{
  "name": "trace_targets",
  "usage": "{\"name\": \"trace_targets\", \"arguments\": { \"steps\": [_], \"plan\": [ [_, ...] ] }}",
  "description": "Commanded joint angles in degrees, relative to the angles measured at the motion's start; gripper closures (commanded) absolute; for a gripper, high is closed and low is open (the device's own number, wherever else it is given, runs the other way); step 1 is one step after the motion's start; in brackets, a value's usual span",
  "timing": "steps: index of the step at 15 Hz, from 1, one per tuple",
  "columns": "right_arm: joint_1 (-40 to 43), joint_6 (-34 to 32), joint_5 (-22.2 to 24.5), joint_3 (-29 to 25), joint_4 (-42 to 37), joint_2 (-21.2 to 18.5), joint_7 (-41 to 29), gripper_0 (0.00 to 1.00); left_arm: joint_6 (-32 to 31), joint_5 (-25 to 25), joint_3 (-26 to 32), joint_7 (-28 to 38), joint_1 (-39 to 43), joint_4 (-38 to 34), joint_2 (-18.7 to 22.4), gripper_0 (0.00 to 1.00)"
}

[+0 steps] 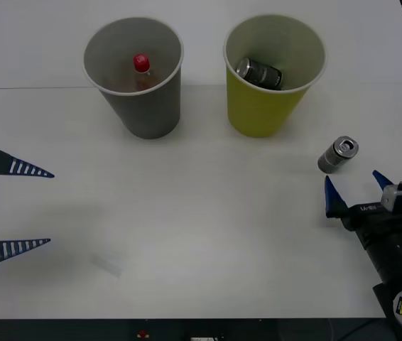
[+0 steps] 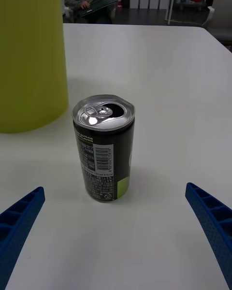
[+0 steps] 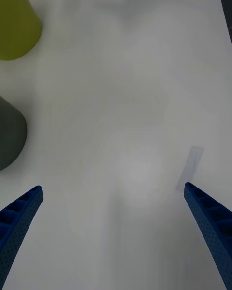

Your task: Put the can into the green bin and the plastic bottle into the gray bin

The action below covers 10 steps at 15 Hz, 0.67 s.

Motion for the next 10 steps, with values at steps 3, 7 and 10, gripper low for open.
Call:
{"name": "trace_targets", "arguments": {
  "steps": [3,7,10],
  "plan": [
    [-4.6,0.0,0.0,0.0,8.0,5.5,-0.6,0.00,0.0,0.0,0.0,0.0,0.0,0.0,0.0,0.00],
    [-8.1,0.0,-0.2,-0.1,14.0,9.5,-1.2,0.00,0.0,0.0,0.0,0.0,0.0,0.0,0.0,0.00],
    [-9.8,0.0,-1.0,0.0,16.6,11.3,-1.2,0.00,0.0,0.0,0.0,0.0,0.0,0.0,0.0,0.00]
  ]
}}
